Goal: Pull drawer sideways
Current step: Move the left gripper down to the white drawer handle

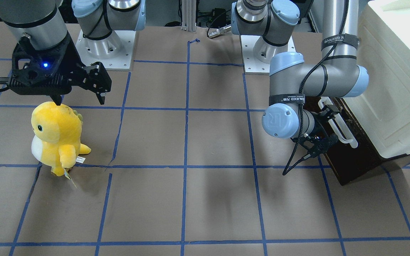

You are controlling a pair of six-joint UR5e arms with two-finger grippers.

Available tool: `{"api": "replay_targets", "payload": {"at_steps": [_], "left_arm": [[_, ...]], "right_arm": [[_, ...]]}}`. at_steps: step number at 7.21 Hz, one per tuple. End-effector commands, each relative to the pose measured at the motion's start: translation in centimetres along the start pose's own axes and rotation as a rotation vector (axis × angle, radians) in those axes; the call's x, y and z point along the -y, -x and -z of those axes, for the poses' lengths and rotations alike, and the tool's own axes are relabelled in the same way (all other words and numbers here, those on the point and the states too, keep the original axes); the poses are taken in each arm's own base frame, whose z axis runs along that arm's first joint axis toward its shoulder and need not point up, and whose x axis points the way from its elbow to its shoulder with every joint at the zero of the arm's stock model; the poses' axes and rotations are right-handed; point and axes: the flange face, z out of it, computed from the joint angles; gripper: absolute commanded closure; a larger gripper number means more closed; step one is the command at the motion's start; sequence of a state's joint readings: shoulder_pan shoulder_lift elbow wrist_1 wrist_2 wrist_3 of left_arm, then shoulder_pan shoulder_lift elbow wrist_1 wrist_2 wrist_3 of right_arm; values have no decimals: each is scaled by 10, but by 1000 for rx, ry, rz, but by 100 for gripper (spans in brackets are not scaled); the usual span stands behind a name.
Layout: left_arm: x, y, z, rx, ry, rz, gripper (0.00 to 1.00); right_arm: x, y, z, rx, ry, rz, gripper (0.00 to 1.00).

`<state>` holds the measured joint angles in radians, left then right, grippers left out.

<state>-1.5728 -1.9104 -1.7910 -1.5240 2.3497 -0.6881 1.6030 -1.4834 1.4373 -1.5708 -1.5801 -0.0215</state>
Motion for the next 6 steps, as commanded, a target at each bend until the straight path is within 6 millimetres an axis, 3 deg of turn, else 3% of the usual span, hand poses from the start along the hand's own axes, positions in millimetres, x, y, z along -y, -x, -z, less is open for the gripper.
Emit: {"api": "replay_targets", "payload": {"at_steps": [1,6], "left_arm": [[-3,3,-9,8,19,3,21],[0,7,-12,57,3,-15,21]], "right_arm": [[0,0,0,0,0,0,0],[0,0,0,0,0,0,0]]}}
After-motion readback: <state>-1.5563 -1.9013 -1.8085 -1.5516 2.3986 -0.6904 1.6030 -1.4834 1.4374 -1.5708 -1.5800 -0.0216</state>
